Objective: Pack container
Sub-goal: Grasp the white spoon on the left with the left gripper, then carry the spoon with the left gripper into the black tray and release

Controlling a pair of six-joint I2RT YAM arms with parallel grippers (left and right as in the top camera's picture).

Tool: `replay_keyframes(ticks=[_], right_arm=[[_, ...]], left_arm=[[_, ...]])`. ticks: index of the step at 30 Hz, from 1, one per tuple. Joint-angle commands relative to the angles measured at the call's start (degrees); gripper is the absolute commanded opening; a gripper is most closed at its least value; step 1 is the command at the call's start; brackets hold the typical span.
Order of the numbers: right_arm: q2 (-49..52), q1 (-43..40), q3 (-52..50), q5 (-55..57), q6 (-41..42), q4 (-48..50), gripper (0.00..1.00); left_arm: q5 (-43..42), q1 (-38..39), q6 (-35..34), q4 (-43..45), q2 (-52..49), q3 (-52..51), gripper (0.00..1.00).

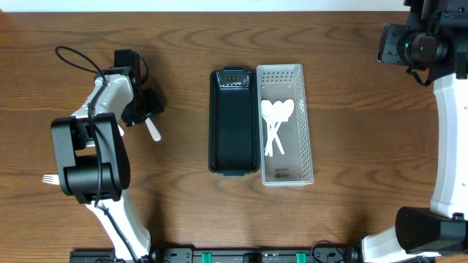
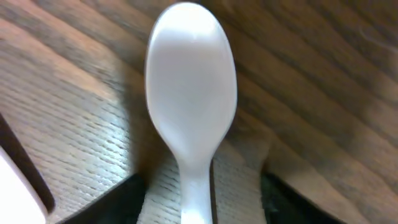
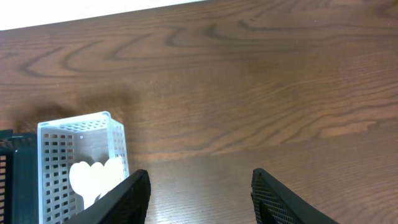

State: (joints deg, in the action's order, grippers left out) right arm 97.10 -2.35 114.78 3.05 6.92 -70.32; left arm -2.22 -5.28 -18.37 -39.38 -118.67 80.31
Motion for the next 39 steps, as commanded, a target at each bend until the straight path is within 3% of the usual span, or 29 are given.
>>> replay_keyframes(ticks=[1,5,6,12,18,27,33,39], right_arm=[[-0.3,-0.4,-0.2,0.2,-0.8,-0.3,0.56],[-0.3,-0.4,-0.2,0.2,-0.8,-0.3,0.56],[-0.3,-0.4,-0.2,0.2,-0.9,-0.3,0.56],[-0.3,-0.4,-0.2,3.0,-1.0,-0.1,0.56],[-0.3,-2.2,-0.2,4.4,-1.0,0.9,0.55],[-0.3,-6.1,-0.2,4.0,-1.0,1.1,0.56],[-0.3,-6.9,-0.2,4.0,-1.0,1.1,0.56],[-0.3,-6.9,-0.2,4.0,-1.0,1.0,0.56]], left_arm=[[-1.6,-0.2,-0.1,0.0,-3.4,-0.7,0.38],[-1.6,-0.2,-0.1,-0.2,-3.4,-0.7,0.07],[-1.6,-0.2,-0.2,-0.2,-3.3,-0.7,0.06],[-1.5,-0.1,0.9,-1.6,-0.4,-0.7,0.06],[-1.2,2.4,3.3,-5.6,12.1,0.1,0.06],[-1.0,18.3,3.3,-6.4,31.3,1.8,0.06],[-1.0,29.2,3.3,-6.0,29.6,1.8,0.06],[-1.1,34.6,3.3,-3.5,20.1,1.7,0.06]])
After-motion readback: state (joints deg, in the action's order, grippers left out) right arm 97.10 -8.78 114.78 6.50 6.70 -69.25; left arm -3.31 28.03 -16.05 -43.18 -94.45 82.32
